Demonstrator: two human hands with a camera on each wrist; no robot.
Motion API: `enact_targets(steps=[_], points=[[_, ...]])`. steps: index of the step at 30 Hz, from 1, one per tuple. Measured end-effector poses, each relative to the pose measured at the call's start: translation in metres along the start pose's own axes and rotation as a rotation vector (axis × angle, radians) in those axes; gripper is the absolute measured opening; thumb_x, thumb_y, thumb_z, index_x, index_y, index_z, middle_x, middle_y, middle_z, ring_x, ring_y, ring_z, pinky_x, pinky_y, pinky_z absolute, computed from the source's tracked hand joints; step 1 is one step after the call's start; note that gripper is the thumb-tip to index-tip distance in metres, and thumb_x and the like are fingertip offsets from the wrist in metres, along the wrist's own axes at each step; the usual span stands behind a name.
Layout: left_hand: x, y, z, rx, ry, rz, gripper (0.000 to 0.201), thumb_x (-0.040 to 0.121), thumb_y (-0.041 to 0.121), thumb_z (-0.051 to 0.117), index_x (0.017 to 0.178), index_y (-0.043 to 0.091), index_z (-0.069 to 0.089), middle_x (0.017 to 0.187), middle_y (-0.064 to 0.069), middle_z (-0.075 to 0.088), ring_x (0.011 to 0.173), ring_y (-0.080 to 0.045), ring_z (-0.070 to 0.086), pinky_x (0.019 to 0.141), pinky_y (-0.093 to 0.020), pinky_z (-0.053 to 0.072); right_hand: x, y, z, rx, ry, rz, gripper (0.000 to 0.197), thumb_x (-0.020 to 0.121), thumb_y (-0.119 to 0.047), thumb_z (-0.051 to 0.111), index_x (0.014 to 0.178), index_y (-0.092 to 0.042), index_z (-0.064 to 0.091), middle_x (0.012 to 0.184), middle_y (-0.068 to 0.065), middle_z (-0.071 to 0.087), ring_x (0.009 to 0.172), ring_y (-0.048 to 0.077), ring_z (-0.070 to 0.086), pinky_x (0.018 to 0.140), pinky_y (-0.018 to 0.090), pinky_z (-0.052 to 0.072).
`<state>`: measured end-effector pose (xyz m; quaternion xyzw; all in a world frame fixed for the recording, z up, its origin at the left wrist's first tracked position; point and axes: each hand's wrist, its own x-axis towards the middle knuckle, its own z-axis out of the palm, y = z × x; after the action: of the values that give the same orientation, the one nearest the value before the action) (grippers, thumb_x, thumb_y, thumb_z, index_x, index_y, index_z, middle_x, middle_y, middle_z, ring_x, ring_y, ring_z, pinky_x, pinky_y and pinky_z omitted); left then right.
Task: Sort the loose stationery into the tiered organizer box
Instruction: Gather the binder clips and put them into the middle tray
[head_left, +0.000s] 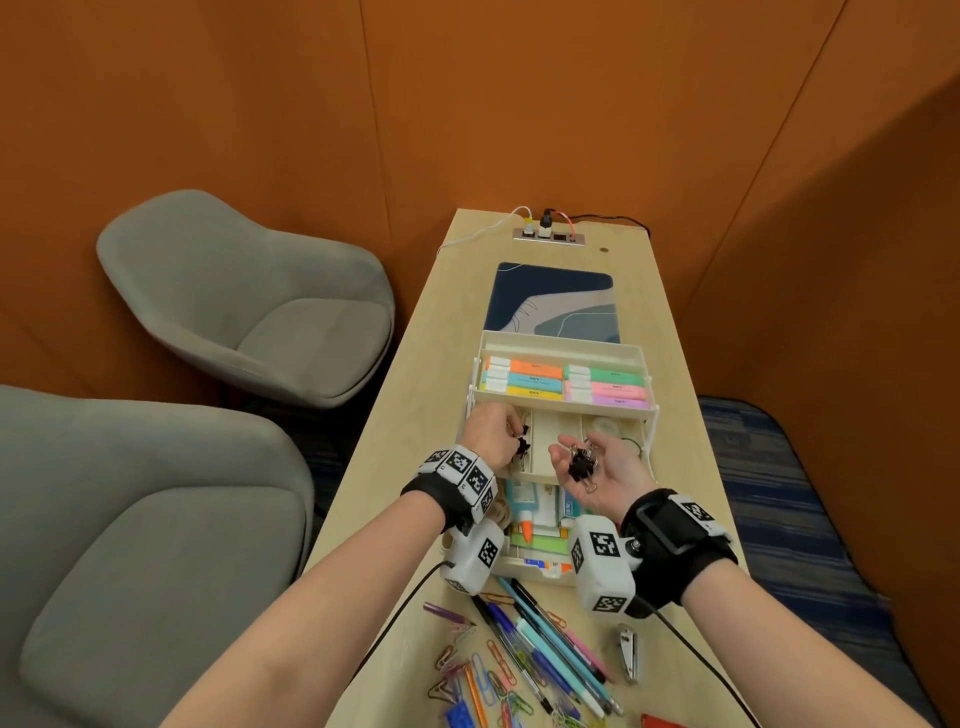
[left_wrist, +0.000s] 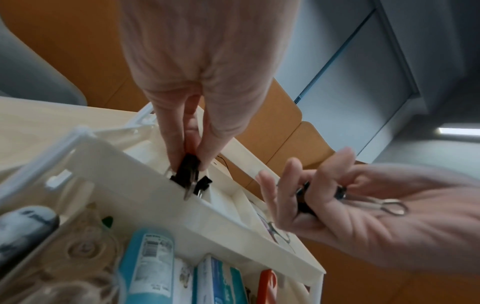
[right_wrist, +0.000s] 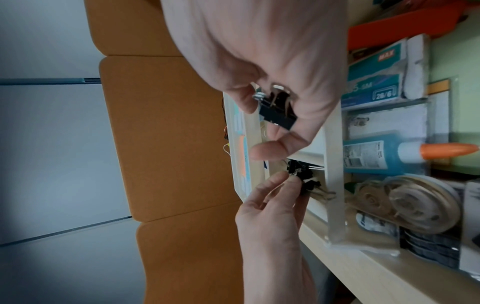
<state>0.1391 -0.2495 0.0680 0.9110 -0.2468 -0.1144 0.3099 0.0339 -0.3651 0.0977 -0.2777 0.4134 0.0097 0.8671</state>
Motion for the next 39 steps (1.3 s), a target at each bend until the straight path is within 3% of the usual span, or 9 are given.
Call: enact_targets(steps=[2, 6, 11, 17, 21, 28, 33, 36, 39], points=[[0.003, 0.002, 0.004, 0.005, -0.012, 0.014, 0.016, 0.084, 0.000, 0.060, 0.095, 0.007, 0.071, 0.101, -0.009, 0.069, 0.093, -0.021, 0.063, 0.077, -0.024, 0.049, 0.000, -0.001, 0.002, -0.009, -0.010, -0.003, 0.035, 0.101, -0.029, 0.033, 0.103, -0.001, 0.054, 0.084, 0.017, 0.055, 0.066, 0.023, 0.054, 0.040, 0.022, 0.050], [0.005, 0.001, 0.003, -0.045, 0.033, 0.034, 0.015, 0.086, 0.005, 0.060, 0.097, 0.010, 0.069, 0.099, -0.006, 0.070, 0.093, -0.019, 0.064, 0.087, -0.031, 0.052, 0.002, -0.002, 0.004, -0.015, -0.021, -0.009, 0.034, 0.101, -0.029, 0.033, 0.104, -0.001, 0.053, 0.080, 0.016, 0.054, 0.066, 0.024, 0.053, 0.040, 0.023, 0.051], [-0.013, -0.007, -0.011, -0.061, 0.228, 0.159, 0.016, 0.091, 0.009, 0.052, 0.098, 0.013, 0.067, 0.103, -0.001, 0.065, 0.097, -0.016, 0.059, 0.089, -0.028, 0.048, 0.004, -0.004, 0.005, 0.017, -0.004, -0.036, 0.042, 0.101, -0.033, 0.032, 0.111, 0.003, 0.050, 0.091, 0.019, 0.053, 0.074, 0.027, 0.054, 0.046, 0.030, 0.055], [-0.029, -0.019, 0.002, 0.350, -0.065, 0.365, 0.031, 0.094, 0.027, 0.054, 0.124, 0.025, 0.060, 0.129, 0.003, 0.055, 0.122, -0.018, 0.045, 0.103, -0.037, 0.031, 0.005, -0.006, 0.011, -0.015, 0.042, -0.049, 0.018, 0.100, -0.013, 0.040, 0.102, 0.001, 0.052, 0.087, 0.020, 0.054, 0.070, 0.026, 0.056, 0.049, 0.032, 0.057], [-0.018, -0.016, 0.004, 0.457, -0.037, 0.336, 0.036, 0.093, 0.021, 0.054, 0.129, 0.025, 0.057, 0.123, -0.001, 0.055, 0.116, -0.022, 0.045, 0.098, -0.036, 0.034, 0.008, -0.006, 0.009, -0.053, 0.032, -0.056, 0.011, 0.094, -0.007, 0.053, 0.096, 0.003, 0.057, 0.085, 0.018, 0.056, 0.070, 0.024, 0.057, 0.048, 0.028, 0.057], [-0.016, -0.022, -0.005, 0.352, 0.097, 0.354, 0.034, 0.093, 0.018, 0.050, 0.126, 0.018, 0.056, 0.126, -0.001, 0.054, 0.119, -0.021, 0.046, 0.101, -0.035, 0.036, 0.019, -0.009, 0.008, 0.009, 0.060, -0.026, 0.022, 0.099, -0.012, 0.039, 0.098, 0.005, 0.053, 0.096, 0.021, 0.051, 0.076, 0.027, 0.055, 0.049, 0.035, 0.058], [-0.023, -0.025, -0.005, 0.462, -0.074, 0.385, 0.036, 0.097, 0.025, 0.045, 0.132, 0.021, 0.052, 0.135, 0.002, 0.053, 0.125, -0.018, 0.044, 0.105, -0.038, 0.028, 0.019, -0.008, 0.009, -0.042, 0.038, -0.024, 0.014, 0.097, -0.002, 0.043, 0.102, 0.005, 0.054, 0.094, 0.021, 0.053, 0.076, 0.026, 0.057, 0.055, 0.038, 0.058], [-0.027, -0.027, -0.005, 0.517, -0.092, 0.425, 0.028, 0.098, 0.025, 0.043, 0.115, 0.022, 0.064, 0.120, 0.004, 0.061, 0.117, -0.017, 0.049, 0.103, -0.036, 0.026, 0.017, -0.008, 0.010, -0.047, 0.021, -0.047, 0.012, 0.096, 0.001, 0.044, 0.100, 0.005, 0.055, 0.097, 0.022, 0.052, 0.078, 0.026, 0.057, 0.058, 0.038, 0.057], [-0.034, -0.031, -0.003, 0.380, -0.076, 0.436, 0.033, 0.096, 0.017, 0.042, 0.124, 0.021, 0.060, 0.124, 0.004, 0.061, 0.119, -0.014, 0.051, 0.112, -0.038, 0.020, 0.014, -0.008, 0.013, -0.017, 0.007, -0.067, 0.009, 0.094, 0.003, 0.046, 0.098, 0.004, 0.054, 0.104, 0.023, 0.051, 0.091, 0.030, 0.058, 0.067, 0.041, 0.059]])
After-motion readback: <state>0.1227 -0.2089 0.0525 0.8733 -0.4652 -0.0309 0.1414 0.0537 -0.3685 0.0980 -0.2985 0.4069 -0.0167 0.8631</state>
